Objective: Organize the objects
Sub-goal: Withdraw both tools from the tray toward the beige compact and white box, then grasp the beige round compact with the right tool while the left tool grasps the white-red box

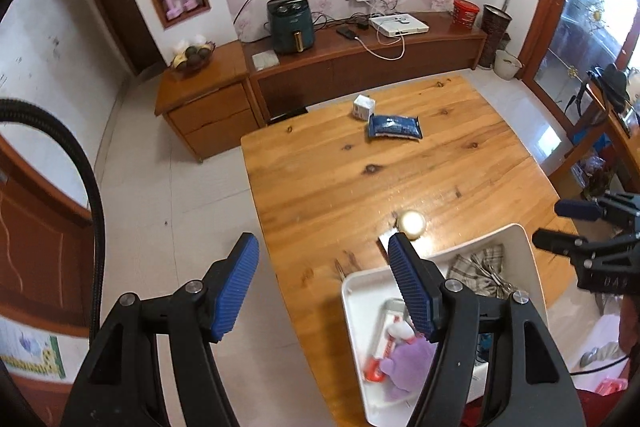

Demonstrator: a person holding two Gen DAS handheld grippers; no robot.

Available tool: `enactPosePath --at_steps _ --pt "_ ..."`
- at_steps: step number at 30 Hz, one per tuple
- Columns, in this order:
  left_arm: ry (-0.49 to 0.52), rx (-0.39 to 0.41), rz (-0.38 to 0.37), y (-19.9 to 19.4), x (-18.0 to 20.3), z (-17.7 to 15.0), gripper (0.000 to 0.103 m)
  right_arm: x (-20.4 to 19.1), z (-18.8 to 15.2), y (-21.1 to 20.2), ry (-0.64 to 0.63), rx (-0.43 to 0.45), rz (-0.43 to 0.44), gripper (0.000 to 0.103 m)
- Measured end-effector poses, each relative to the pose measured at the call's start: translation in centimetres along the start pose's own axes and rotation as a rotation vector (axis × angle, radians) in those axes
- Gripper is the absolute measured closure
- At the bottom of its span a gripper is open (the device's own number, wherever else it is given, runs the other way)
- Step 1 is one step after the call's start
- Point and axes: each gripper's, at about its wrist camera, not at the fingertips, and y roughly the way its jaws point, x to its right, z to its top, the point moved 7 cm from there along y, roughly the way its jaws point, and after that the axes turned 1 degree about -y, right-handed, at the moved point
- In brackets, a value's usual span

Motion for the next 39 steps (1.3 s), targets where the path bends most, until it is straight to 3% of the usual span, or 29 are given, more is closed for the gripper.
enactPosePath --at_steps 2,5,8,16,23,29,39 --pt "0.018 0.001 -0.008 0.7 -0.2 0.7 0.031 0.0 1.4 0.4 0.001 0.008 -0.013 0.041" --pt "0.047 -0.008 -0.043 2.2 -0.2 1.7 0.021 -0.1 3.3 1.3 -0.022 0.016 -0.019 0.034" --pt "0.068 -0.029 -0.095 4.2 0.1 2.3 0.018 0.0 4.6 2.5 -0.054 0.012 -0.034 0.034" --pt "0.066 -0.098 -0.151 9.5 1.5 2.9 0.006 0.2 7.4 7.3 -0.208 -0.023 -0.046 0.034" --pt "0.000 -0.198 -0.198 14.8 3.0 1.6 0.006 0.0 6.9 13.1 -0.415 -0.082 -0.012 0.034" --pt "-0.063 -0.322 -0.231 19.3 4.8 -1.4 0.006 0.8 5.7 17.6 -0.503 -0.163 -0.002 0.034" --pt "-0.103 -0.508 -0.243 23.1 7.5 -5.2 0.006 1.9 4.2 22.7 -0.663 -0.265 0.038 0.034"
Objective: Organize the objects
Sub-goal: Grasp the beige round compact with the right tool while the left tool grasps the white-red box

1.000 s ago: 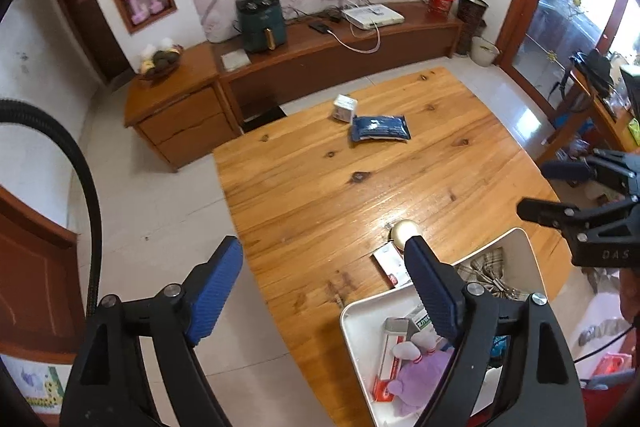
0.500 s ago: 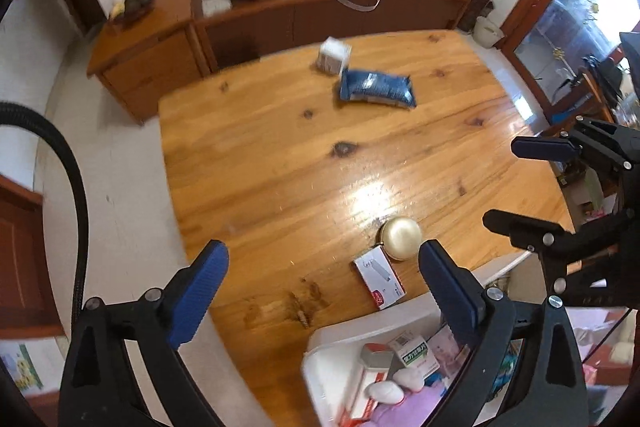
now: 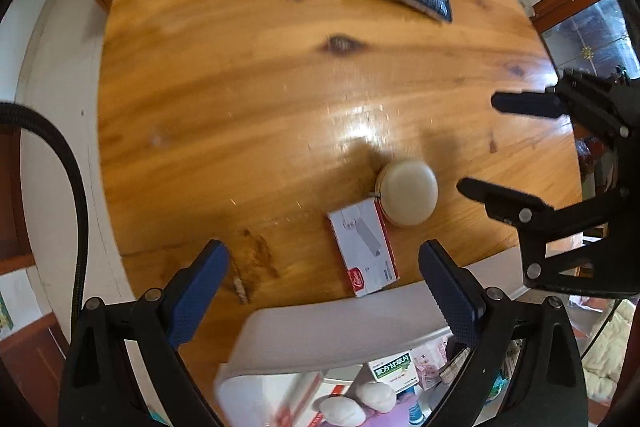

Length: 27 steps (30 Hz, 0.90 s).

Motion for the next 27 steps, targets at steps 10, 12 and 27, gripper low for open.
enactPosePath --at_steps 10,12,27 --pt "0.032 -0.098 0.050 3.1 1.7 -1.2 0.006 -0.2 -0.8 2.3 -0.138 -0.014 0.030 0.034" --pt "0.025 -0.110 0.051 3.6 1.8 -1.5 0.007 -0.2 -1.1 2.7 -0.163 -0.013 0.036 0.034" --pt "0.101 -0.156 0.156 5.4 2.2 -3.9 0.032 -2.4 -3.7 4.0 -0.394 0.089 0.098 0.042"
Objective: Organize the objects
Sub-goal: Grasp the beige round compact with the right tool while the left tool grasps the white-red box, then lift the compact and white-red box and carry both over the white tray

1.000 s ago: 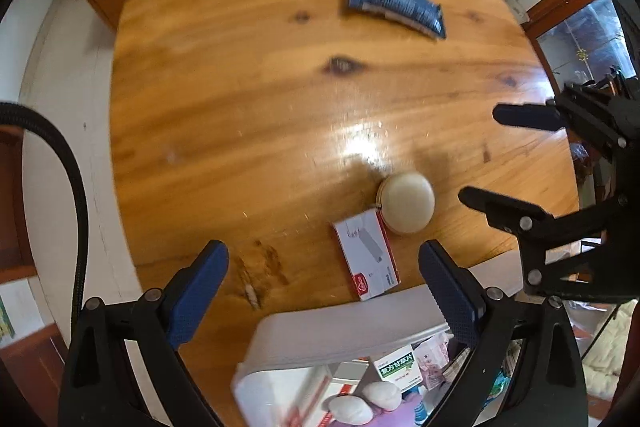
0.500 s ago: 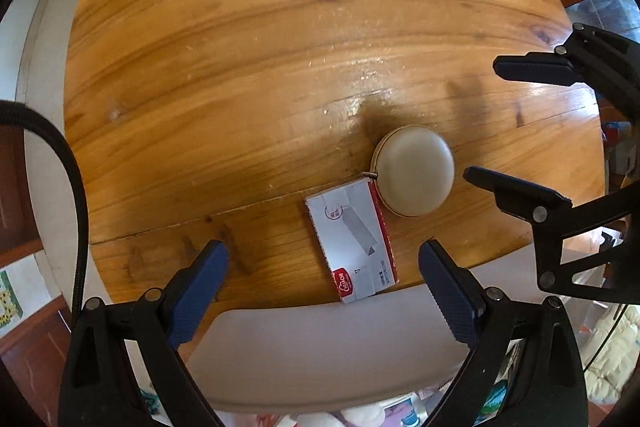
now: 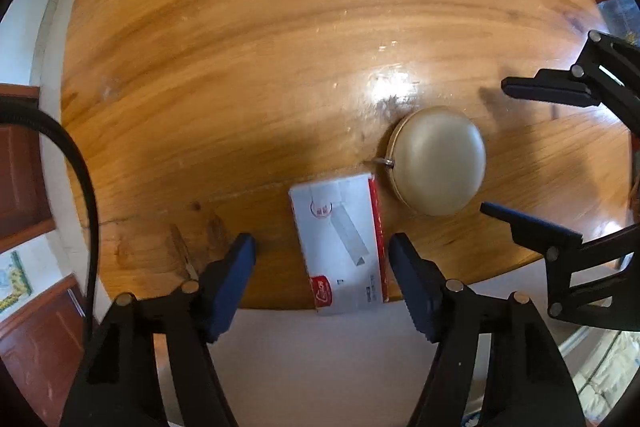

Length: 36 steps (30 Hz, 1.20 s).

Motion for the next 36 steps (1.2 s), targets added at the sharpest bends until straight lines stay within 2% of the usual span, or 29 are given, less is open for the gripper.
enactPosePath --at_steps 3,6,8,9,14,17,23,28,36 --pt "0.026 0.009 0.018 0.1 0.5 -0.4 0.031 0.0 0.2 0.4 0.003 0.031 0.002 0.042" --pt "0.029 0.019 0.019 0.0 0.4 -0.8 0.036 -0.1 0.7 0.3 -0.004 0.067 0.002 0.042" --pt "0.026 0.033 0.016 -0.3 0.3 -1.0 0.050 -0.4 1.2 0.3 -0.016 0.083 0.005 0.042" --pt "0.025 0.038 0.014 -0.5 0.2 -1.0 0.060 -0.5 1.5 0.4 -0.023 0.092 0.007 0.042" --pt "0.005 0.051 0.000 -0.5 -0.4 -1.8 0.061 -0.8 2.1 0.6 -0.044 0.126 0.005 0.042" --pt "-0.030 0.064 -0.034 -0.5 -1.1 -2.3 0.062 -0.9 2.6 0.7 -0.040 0.150 0.011 0.047" --pt "-0.091 0.108 -0.074 -0.8 -2.6 -2.9 0.062 -0.5 2.5 1.0 -0.037 0.168 0.007 0.047" --pt "-0.115 0.154 -0.094 -1.8 -4.1 -3.1 0.062 0.4 2.6 1.0 -0.021 0.155 -0.041 0.047" --pt "-0.117 0.248 -0.075 -6.3 -6.4 0.3 0.062 2.9 1.9 -1.9 0.047 0.145 -0.131 0.047"
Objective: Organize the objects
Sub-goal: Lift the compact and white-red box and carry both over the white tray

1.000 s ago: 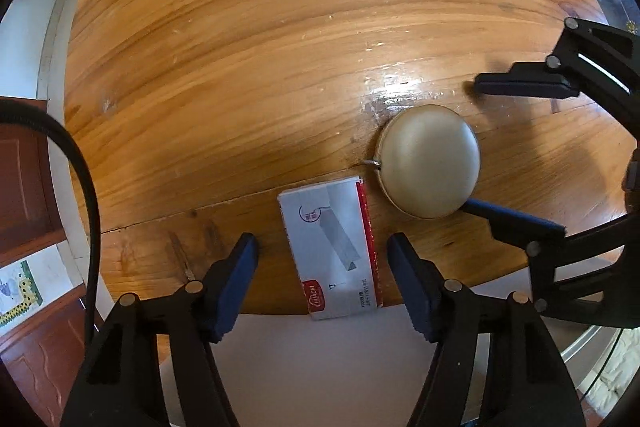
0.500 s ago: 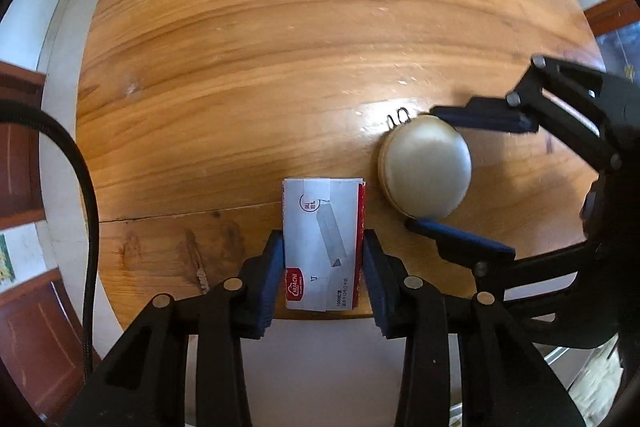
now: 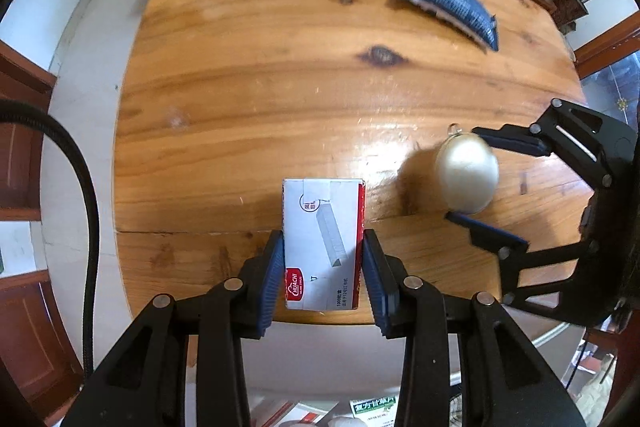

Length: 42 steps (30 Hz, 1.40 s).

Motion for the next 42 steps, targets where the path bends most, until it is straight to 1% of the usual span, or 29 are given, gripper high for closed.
enactPosePath --at_steps 2,3,5,6,7,8,10,11,14,17,18,20,25,30,32,35,37,40,42 --pt "0.008 0.025 0.003 -1.2 -0.1 0.1 0.062 0.8 0.0 -1.2 0.022 -0.001 -0.025 0.047" --pt "0.013 0.037 0.005 -2.6 -0.4 0.8 0.062 1.2 0.0 -2.1 0.038 0.001 -0.038 0.047" --pt "0.023 0.061 0.014 -2.6 2.2 2.6 0.062 1.9 0.1 -4.1 0.071 0.015 -0.058 0.047" --pt "0.029 0.078 0.019 -4.0 1.7 2.4 0.062 2.2 0.2 -4.9 0.084 0.022 -0.062 0.047" --pt "0.032 0.088 0.021 -4.4 1.9 2.6 0.062 2.5 0.6 -5.6 0.099 0.031 -0.070 0.047" --pt "0.034 0.099 0.021 -4.8 1.6 2.1 0.062 2.5 0.7 -6.8 0.116 0.044 -0.078 0.047" --pt "0.041 0.121 0.026 -5.9 2.6 1.9 0.062 2.4 0.7 -9.6 0.153 0.077 -0.089 0.047" --pt "0.042 0.129 0.027 -5.8 2.9 1.6 0.062 2.2 0.6 -10.7 0.177 0.091 -0.098 0.047" --pt "0.058 0.158 0.034 -7.6 3.3 0.9 0.062 1.1 0.7 -14.3 0.218 0.138 -0.104 0.047" --pt "0.086 0.188 0.044 -9.6 3.7 -0.3 0.062 -0.9 0.9 -17.3 0.260 0.179 -0.106 0.047" --pt "0.096 0.199 0.045 -10.5 3.8 -0.8 0.062 -1.7 0.9 -18.2 0.276 0.184 -0.118 0.047" --pt "0.112 0.217 0.048 -11.8 4.0 -1.7 0.062 -3.4 1.0 -19.5 0.312 0.198 -0.112 0.047" --pt "0.157 0.254 0.036 -15.1 4.7 -4.2 0.062 -6.9 1.1 -22.0 0.399 0.225 -0.117 0.047" --pt "0.196 0.300 0.041 -17.8 5.2 -6.6 0.062 -9.4 1.0 -24.2 0.540 0.240 -0.165 0.047" --pt "0.211 0.319 0.046 -18.7 5.4 -7.6 0.062 -10.2 0.6 -24.9 0.604 0.246 -0.152 0.047" --pt "0.229 0.339 0.049 -19.4 5.7 -8.8 0.062 -11.5 -0.2 -25.8 0.701 0.251 -0.135 0.047" --pt "0.238 0.350 0.045 -19.7 5.9 -9.8 0.062 -12.2 -0.6 -26.2 0.765 0.248 -0.141 0.047" --pt "0.242 0.343 0.036 -19.3 6.3 -10.8 0.062 -13.5 -1.1 -26.3 0.810 0.214 -0.184 0.047" --pt "0.247 0.331 0.038 -18.8 6.6 -11.4 0.062 -14.2 -1.3 -26.2 0.824 0.206 -0.183 0.047"
